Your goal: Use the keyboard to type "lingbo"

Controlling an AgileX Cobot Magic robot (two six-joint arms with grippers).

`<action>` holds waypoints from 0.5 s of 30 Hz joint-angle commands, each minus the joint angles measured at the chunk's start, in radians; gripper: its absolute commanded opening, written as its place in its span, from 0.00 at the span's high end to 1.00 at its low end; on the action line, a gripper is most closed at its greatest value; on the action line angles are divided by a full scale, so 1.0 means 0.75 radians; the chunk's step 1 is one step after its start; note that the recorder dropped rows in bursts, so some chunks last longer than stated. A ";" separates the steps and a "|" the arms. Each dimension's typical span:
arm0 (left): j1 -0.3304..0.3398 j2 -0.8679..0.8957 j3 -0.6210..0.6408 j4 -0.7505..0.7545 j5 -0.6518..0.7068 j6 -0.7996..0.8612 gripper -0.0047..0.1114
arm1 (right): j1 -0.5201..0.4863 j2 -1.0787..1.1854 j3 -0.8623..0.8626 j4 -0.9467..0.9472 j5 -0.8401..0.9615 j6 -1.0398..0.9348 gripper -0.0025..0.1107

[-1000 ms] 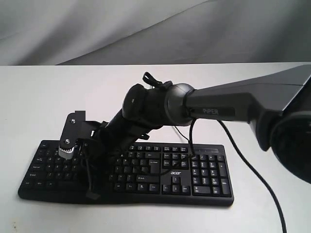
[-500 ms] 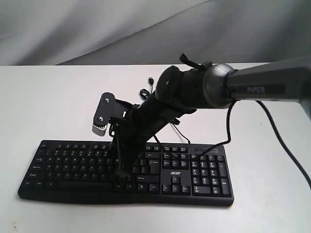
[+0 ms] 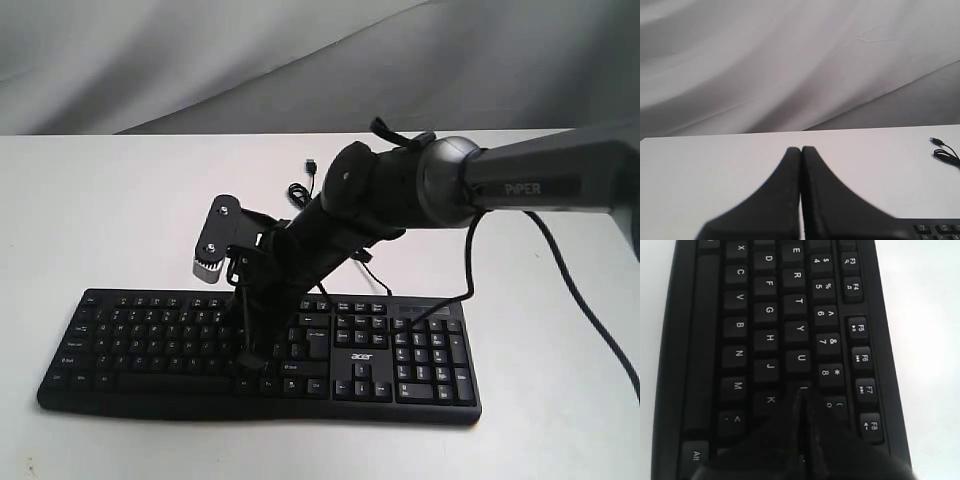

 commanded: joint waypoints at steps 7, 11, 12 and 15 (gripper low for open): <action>-0.009 -0.007 0.006 0.000 -0.012 -0.003 0.96 | -0.010 0.009 0.002 0.009 0.018 -0.007 0.98; -0.009 -0.007 0.006 0.000 -0.012 -0.003 0.96 | -0.012 0.009 0.002 0.009 0.029 -0.030 0.98; -0.009 -0.007 0.006 0.000 -0.012 -0.003 0.96 | -0.012 0.009 0.002 0.009 0.029 -0.034 0.98; -0.009 -0.007 0.006 0.000 -0.012 -0.003 0.96 | -0.012 0.009 0.002 0.009 0.029 -0.036 0.98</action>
